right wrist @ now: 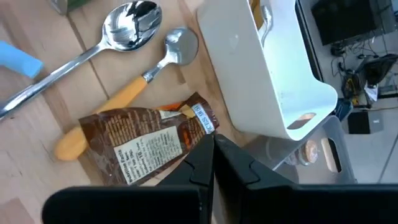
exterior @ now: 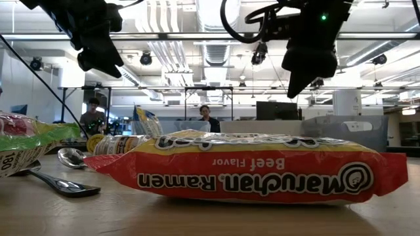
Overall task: Pick & Place Food Item
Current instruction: Put the orange seasoning bag into the black bin
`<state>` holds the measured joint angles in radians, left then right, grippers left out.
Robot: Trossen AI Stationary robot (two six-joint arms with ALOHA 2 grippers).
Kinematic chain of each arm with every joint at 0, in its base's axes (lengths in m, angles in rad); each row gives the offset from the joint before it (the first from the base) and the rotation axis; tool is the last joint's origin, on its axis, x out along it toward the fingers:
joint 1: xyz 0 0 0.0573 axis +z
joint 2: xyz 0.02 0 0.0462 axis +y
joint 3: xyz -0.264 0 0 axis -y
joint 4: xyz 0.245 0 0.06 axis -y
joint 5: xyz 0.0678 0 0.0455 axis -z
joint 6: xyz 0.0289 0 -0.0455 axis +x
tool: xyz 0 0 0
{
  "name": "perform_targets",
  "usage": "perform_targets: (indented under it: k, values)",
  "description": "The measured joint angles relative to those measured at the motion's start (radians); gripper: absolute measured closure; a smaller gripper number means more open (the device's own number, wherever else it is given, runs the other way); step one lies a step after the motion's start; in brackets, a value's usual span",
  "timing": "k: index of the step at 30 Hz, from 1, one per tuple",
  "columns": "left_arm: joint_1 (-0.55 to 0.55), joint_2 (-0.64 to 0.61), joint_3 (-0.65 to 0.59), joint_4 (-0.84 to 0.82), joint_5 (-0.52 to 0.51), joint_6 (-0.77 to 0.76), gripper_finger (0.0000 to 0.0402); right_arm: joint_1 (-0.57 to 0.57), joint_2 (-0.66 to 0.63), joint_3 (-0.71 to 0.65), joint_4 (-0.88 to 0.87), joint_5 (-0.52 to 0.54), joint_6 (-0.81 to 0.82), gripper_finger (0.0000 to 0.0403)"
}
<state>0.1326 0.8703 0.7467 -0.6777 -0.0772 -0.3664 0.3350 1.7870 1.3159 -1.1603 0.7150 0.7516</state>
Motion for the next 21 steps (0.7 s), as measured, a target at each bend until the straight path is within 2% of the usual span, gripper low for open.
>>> perform_targets:
  k: [3,7,9,12,17,21]
  values:
    - [0.000,0.000,0.000,0.000,0.000,0.000,0.0166,0.002,0.000,-0.004,0.002,-0.034,-0.004,0.0395]
    - [0.000,0.000,0.000,0.000,0.000,0.000,0.0166,0.002,0.000,-0.017,0.054,-0.176,-0.063,0.0394]
    - [0.000,0.000,0.000,0.000,0.000,0.000,0.0166,0.000,0.000,-0.023,0.079,-0.201,-0.062,0.0394]
    - [0.000,0.000,0.000,0.000,0.000,0.000,0.0166,-0.015,0.000,-0.027,0.095,-0.208,-0.004,0.0394]
    - [0.000,0.000,0.000,0.000,0.000,0.000,0.0166,-0.083,0.000,-0.029,0.131,-0.328,0.158,0.0390]
    - [0.000,0.000,0.000,0.000,0.000,0.000,0.0166,-0.138,0.002,-0.040,0.136,-0.380,0.236,0.0358]
